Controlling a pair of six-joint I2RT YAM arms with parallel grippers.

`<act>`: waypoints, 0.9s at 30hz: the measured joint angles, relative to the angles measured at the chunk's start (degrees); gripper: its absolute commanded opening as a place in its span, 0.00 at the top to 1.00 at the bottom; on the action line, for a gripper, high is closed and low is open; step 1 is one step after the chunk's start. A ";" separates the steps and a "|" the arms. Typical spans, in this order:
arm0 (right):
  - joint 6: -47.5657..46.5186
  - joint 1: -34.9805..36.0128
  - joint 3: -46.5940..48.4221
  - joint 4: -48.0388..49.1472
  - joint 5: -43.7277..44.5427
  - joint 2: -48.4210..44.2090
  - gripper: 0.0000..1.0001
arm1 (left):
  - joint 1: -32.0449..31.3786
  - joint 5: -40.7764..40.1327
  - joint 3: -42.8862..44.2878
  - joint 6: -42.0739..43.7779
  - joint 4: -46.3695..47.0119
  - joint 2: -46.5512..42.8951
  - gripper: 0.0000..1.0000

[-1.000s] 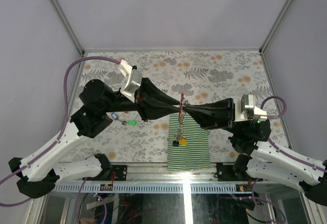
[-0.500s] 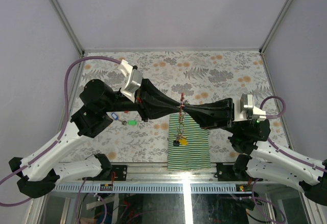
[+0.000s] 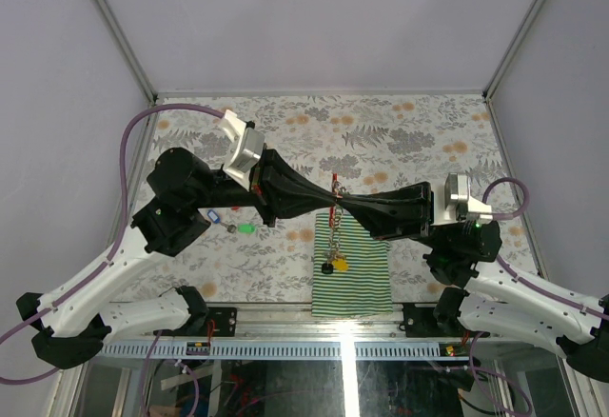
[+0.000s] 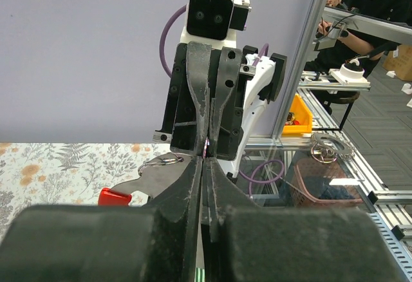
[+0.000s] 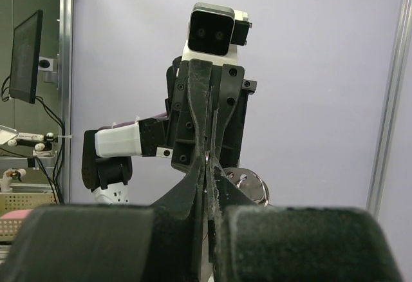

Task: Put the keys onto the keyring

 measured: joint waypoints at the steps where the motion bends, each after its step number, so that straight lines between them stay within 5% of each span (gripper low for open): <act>1: 0.00 0.00 0.00 0.00 0.02 -0.02 0.98 | 0.00 0.04 0.00 0.00 0.00 0.00 1.00; 10: -4.42 0.00 1.07 -9.14 0.74 -3.50 0.66 | 0.00 -0.11 3.39 2.80 -8.37 0.17 1.00; 18: -14.71 0.00 9.51 -34.95 1.11 -10.43 0.62 | 0.00 -1.84 17.25 12.13 -28.06 4.20 1.00; 27: -21.62 0.00 27.41 -65.18 0.59 -5.44 0.59 | -1.29 -10.64 29.40 21.90 -50.49 13.66 1.00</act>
